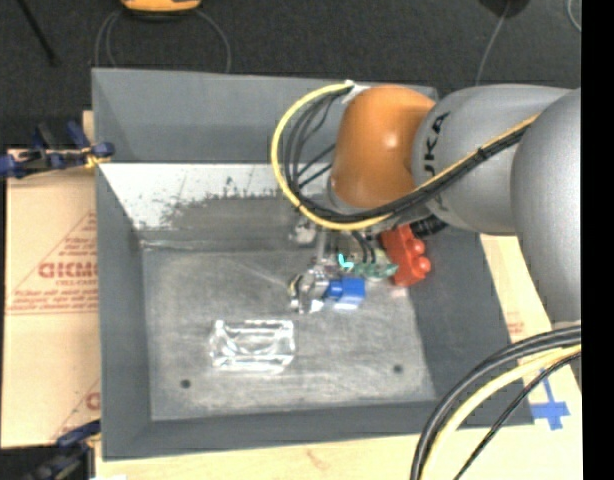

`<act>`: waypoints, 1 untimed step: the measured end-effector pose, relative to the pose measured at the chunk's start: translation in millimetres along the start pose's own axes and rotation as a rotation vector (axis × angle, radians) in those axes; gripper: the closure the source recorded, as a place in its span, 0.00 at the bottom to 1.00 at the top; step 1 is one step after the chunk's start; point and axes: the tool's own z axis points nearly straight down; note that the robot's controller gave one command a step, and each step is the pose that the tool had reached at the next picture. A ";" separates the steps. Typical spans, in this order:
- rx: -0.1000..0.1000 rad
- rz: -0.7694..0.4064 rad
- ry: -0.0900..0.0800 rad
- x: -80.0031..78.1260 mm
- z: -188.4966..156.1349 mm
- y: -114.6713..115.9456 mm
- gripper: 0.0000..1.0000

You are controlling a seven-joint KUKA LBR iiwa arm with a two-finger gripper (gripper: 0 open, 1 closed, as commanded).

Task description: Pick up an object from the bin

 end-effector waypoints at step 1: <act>-0.004 0.117 -0.012 28.8 54.2 -82.7 0.00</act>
Offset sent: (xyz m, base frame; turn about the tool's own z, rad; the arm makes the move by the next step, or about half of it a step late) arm -0.0310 -0.0809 -0.0572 0.1100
